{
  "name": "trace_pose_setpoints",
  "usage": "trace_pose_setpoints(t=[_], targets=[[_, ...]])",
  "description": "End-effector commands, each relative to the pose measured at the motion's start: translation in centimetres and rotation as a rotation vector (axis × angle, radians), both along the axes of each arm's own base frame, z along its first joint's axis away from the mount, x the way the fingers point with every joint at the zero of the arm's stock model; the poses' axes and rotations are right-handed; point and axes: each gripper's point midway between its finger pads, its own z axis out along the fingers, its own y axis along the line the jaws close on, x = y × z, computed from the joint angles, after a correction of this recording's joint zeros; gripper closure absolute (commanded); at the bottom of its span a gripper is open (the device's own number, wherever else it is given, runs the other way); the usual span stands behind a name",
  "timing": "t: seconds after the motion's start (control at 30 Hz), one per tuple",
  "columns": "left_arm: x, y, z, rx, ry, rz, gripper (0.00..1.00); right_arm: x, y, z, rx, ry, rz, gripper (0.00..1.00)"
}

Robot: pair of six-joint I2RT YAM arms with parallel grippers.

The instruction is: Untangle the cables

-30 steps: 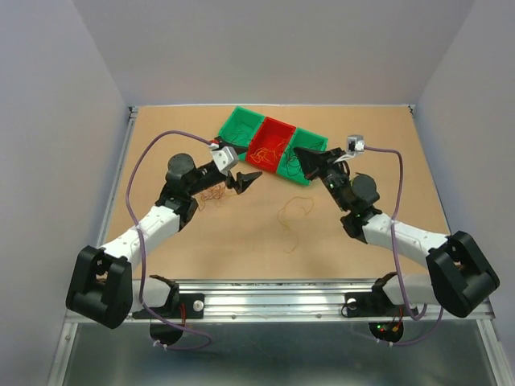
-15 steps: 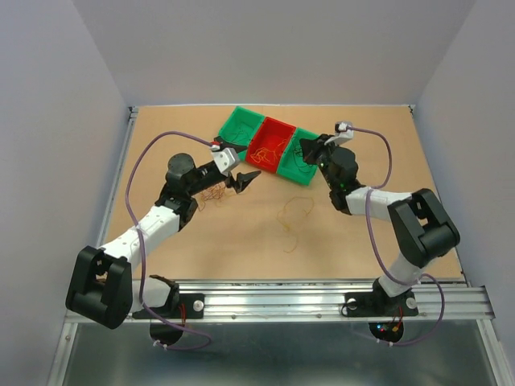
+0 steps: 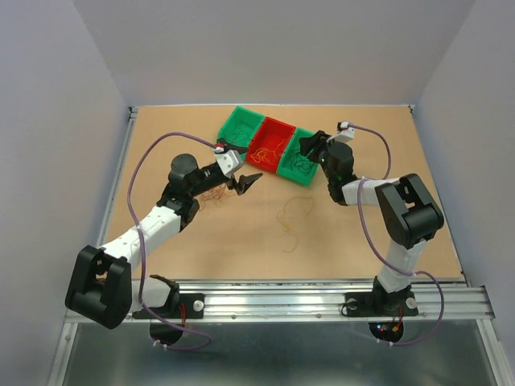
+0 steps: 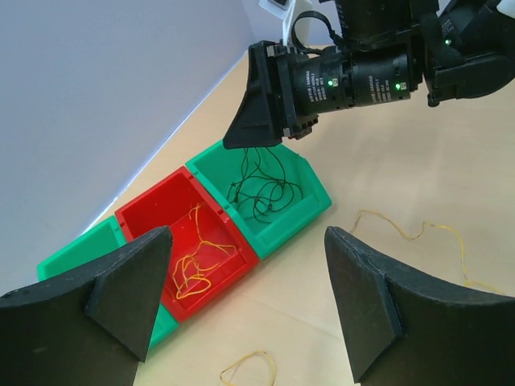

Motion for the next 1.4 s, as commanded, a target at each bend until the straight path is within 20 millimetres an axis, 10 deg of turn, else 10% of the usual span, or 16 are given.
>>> trace_pose_setpoints(t=[0.0, 0.23, 0.3, 0.37, 0.63, 0.87, 1.1, 1.37], targets=[[-0.5, -1.0, 0.9, 0.018, -0.048, -0.034, 0.11, -0.2, -0.1, 5.5, 0.020, -0.119, 0.000, 0.38], [-1.1, -4.6, -2.6, 0.159, -0.011, -0.082, 0.10, -3.3, 1.8, 7.6, -0.134, -0.044, 0.199, 0.23], [-1.3, -5.3, -3.1, 0.183, -0.019, -0.080, 0.10, -4.9, 2.4, 4.4, -0.236, 0.120, 0.297, 0.18], [-0.7, -5.2, -3.2, 0.183, -0.013, -0.040, 0.10, -7.0, 2.6, 2.1, -0.303, 0.252, 0.364, 0.01], [1.6, -2.2, 0.0, 0.045, -0.036, 0.167, 0.09, -14.7, 4.0, 0.9, -0.536, 0.364, 0.364, 0.00], [3.2, 0.4, 1.3, -0.034, -0.029, 0.273, 0.07, -18.1, 5.5, 2.6, -0.390, 0.363, 0.310, 0.00], [3.4, 0.6, 1.5, -0.041, -0.026, 0.284, 0.07, -17.5, 1.1, 2.4, -0.270, 0.386, -0.042, 0.00], [3.3, 0.9, 1.8, -0.050, -0.031, 0.285, 0.07, -21.2, -0.1, 1.7, -0.108, 0.395, -0.067, 0.00]])
